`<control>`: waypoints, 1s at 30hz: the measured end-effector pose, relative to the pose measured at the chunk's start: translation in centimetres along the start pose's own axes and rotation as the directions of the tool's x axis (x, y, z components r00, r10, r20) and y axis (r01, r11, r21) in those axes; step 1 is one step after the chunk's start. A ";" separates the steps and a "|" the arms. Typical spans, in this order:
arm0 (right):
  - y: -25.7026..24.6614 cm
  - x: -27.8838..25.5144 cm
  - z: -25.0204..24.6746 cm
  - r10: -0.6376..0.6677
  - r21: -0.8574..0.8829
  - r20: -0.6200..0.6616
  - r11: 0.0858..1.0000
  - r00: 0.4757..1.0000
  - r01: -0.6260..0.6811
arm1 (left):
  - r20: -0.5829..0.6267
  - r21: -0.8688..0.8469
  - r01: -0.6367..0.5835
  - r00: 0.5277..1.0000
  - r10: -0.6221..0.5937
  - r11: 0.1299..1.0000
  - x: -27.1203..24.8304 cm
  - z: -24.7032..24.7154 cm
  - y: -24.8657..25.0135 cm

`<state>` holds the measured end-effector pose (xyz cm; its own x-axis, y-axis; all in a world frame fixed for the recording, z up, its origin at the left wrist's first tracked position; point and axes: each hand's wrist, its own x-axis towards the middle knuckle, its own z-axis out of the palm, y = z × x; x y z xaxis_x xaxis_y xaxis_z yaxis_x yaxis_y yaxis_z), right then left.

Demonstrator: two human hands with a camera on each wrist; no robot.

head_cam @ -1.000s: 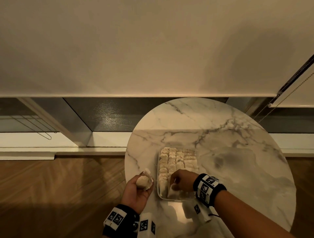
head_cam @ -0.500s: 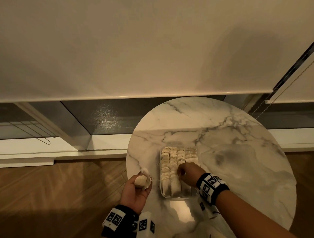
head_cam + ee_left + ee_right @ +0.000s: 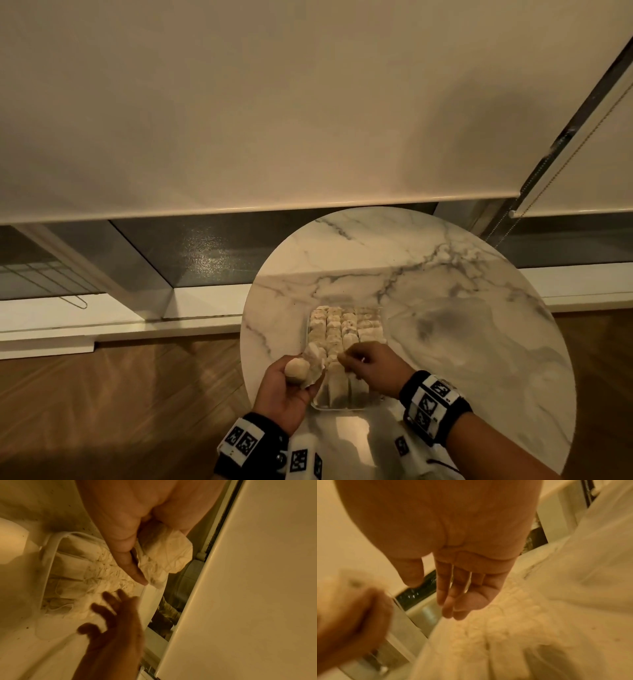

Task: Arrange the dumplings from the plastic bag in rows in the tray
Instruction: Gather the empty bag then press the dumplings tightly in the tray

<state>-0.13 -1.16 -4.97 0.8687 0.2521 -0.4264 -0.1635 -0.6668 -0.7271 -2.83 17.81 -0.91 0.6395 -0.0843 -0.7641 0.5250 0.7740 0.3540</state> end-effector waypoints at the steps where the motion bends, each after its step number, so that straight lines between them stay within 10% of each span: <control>1: -0.8 -0.3 -0.3 -0.009 0.126 -0.021 0.992 1.000 0.011 | 0.003 0.011 0.010 1.000 -0.010 1.000 -0.1 0.3 -0.4; 20: -2.1 -2.2 -2.2 -0.064 0.293 -0.151 0.950 0.986 0.107 | 0.085 0.017 0.067 0.994 -0.068 0.998 -1.4 1.8 -3.8; 30: -2.3 -1.5 -5.2 0.162 0.799 -0.060 0.599 0.985 -0.049 | 0.041 -0.116 0.094 0.995 -0.090 0.989 -0.9 0.7 -3.4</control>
<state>1.40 -3.66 0.10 0.8573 0.0983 -0.5053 -0.5147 0.1491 -0.8443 -4.78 14.75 -1.05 0.6120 -0.1792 -0.7703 0.5145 0.8300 0.2156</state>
